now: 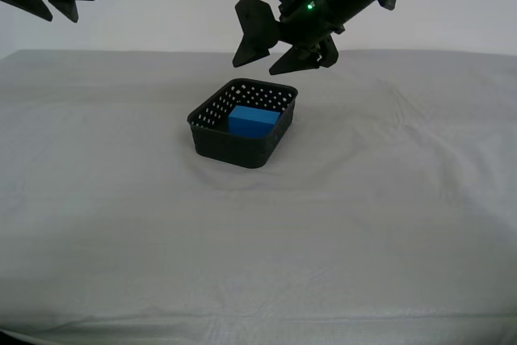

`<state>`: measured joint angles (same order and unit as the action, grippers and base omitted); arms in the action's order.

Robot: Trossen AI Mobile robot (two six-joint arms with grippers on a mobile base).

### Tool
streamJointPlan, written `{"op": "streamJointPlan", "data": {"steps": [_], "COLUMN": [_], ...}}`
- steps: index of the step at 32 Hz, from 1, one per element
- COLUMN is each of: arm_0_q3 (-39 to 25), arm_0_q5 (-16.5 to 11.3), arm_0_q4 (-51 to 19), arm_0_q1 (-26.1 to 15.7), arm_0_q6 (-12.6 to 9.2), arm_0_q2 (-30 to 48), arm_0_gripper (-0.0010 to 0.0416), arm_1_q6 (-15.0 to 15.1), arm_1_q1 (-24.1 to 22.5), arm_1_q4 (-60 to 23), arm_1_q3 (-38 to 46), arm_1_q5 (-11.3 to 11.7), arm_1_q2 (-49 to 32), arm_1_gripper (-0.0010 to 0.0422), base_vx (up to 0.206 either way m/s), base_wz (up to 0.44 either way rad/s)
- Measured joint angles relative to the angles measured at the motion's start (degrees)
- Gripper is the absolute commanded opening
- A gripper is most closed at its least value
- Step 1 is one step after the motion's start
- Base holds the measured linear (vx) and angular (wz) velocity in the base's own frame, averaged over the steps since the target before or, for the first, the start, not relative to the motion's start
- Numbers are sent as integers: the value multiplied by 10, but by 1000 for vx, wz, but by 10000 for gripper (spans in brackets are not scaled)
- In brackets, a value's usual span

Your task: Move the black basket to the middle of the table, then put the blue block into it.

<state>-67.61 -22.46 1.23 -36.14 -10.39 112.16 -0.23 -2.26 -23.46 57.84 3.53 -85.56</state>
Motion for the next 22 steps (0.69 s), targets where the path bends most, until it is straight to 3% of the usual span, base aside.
{"op": "streamJointPlan", "data": {"steps": [22], "arm_0_q3": [0], "arm_0_q5": [0], "arm_0_q4": [0], "arm_0_q1": [0], "arm_0_q6": [0], "arm_0_q2": [0], "arm_0_gripper": [385], "arm_1_q6": [0], "arm_1_q1": [0], "arm_1_q4": [0], "arm_1_q3": [0], "arm_1_q5": [0], "arm_1_q2": [0], "arm_1_gripper": [171], "base_vx": [0], "base_wz": [0]}}
